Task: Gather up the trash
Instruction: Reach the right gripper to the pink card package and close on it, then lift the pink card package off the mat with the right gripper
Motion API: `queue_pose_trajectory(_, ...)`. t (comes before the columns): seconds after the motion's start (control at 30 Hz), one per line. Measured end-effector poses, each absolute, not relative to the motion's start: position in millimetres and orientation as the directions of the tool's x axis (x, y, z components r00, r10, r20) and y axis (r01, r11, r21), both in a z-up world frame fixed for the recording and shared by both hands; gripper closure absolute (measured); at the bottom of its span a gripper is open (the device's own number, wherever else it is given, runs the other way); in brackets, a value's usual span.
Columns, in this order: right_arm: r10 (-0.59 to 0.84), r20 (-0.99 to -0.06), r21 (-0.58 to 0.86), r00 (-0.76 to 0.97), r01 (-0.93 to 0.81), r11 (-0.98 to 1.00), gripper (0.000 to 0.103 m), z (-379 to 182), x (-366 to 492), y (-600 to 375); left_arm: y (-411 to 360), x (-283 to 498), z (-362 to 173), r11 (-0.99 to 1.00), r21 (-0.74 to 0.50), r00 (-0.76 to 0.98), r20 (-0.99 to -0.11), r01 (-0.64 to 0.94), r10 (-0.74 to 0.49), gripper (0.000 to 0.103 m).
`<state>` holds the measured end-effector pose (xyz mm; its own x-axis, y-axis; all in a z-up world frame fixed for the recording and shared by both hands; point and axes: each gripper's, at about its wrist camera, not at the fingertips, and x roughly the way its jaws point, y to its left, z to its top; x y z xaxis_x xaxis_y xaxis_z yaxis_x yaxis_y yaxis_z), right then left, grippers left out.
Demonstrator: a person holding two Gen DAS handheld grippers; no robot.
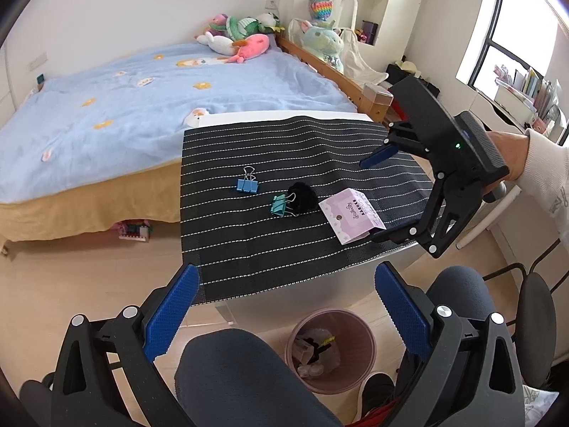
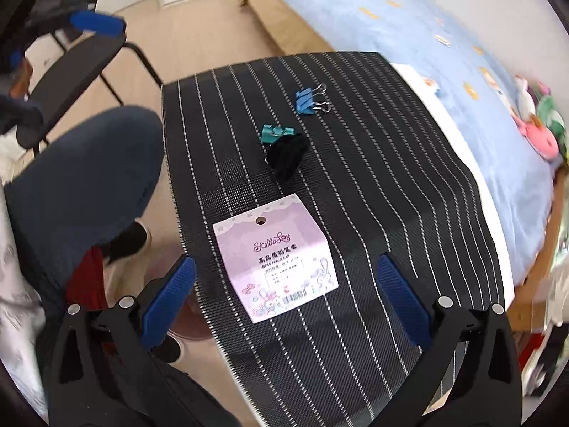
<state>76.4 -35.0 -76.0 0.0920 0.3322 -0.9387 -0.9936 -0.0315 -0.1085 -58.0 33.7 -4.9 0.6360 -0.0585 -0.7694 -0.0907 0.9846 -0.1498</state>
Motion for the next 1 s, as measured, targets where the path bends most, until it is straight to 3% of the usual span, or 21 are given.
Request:
queue_pose_trajectory(0.27, 0.312, -0.945, -0.141, 0.096, -0.982, -0.124, 0.005, -90, 75, -22, 43, -61, -10, 0.979, -0.16, 0.628, -0.777, -0.123, -0.048, 0.008)
queue_pose_trajectory(0.53, 0.302, -0.949, -0.131, 0.085, -0.982, -0.135, 0.036, -92, 78, -22, 47, -63, -12, 0.977, -0.165, 0.624, -0.78, -0.134, -0.046, 0.008)
queue_pose_trajectory(0.77, 0.337, -0.938, -0.116, 0.08, -0.989, -0.088, 0.037, -82, 74, -30, 44, -59, -9, 0.979, -0.168, 0.631, -0.774, -0.117, -0.057, 0.008)
queue_pose_trajectory(1.0, 0.404, -0.909, -0.07, 0.1, -0.994, 0.088, 0.037, -56, 76, -46, 42, -48, -2, 0.985, -0.142, 0.641, -0.766, -0.097, -0.047, 0.008)
